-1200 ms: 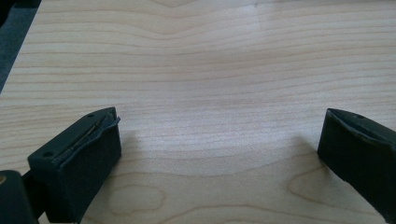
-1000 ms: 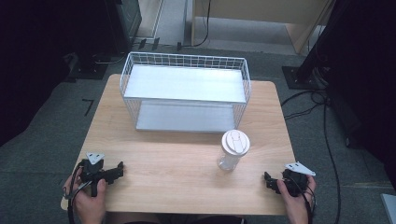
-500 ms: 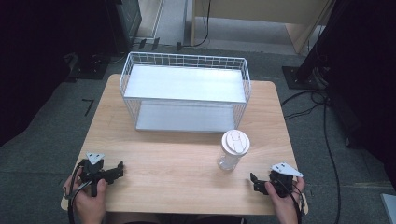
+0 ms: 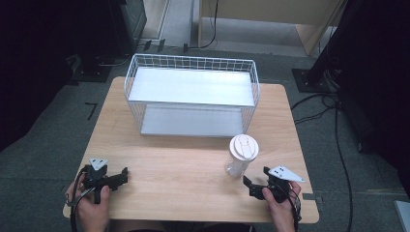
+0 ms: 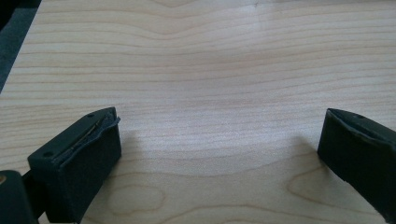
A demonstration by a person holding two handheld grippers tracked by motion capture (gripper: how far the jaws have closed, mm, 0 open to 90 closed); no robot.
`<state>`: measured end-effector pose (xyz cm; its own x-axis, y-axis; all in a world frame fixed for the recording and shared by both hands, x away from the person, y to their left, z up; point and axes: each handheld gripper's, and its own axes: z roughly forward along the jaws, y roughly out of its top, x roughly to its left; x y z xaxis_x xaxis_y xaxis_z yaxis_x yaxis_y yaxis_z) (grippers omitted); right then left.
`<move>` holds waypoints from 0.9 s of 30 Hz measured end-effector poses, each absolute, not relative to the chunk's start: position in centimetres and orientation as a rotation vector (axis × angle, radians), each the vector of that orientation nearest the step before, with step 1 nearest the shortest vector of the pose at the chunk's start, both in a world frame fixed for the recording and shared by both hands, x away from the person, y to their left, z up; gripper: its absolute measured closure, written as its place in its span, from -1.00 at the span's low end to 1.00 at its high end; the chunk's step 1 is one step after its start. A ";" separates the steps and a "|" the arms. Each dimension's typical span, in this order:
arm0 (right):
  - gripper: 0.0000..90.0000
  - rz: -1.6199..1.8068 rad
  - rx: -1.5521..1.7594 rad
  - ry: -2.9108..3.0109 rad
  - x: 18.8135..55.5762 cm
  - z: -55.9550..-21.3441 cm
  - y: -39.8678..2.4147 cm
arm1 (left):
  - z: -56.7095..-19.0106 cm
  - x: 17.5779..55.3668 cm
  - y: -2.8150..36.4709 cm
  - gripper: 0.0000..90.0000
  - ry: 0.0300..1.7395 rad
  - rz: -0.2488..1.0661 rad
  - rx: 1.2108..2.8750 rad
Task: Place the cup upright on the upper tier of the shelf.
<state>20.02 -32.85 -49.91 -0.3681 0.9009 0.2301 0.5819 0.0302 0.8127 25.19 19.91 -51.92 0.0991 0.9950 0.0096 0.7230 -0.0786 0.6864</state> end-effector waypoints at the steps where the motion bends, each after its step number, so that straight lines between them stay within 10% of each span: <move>1: -0.85 1.274 1.503 1.969 20.1 -49.7 -32.4 | -51.9 25.2 19.9 -1.00 1.676 0.677 1.859; 27: -0.75 1.416 1.406 1.702 22.7 -47.1 -27.7 | -51.9 25.2 19.9 -1.00 1.677 0.677 1.859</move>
<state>22.74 -27.67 -47.12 -0.3310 0.9179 0.2188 0.3823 -0.0816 0.9204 25.19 19.91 -51.92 0.0989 0.9951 0.0095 0.7229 -0.0784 0.6865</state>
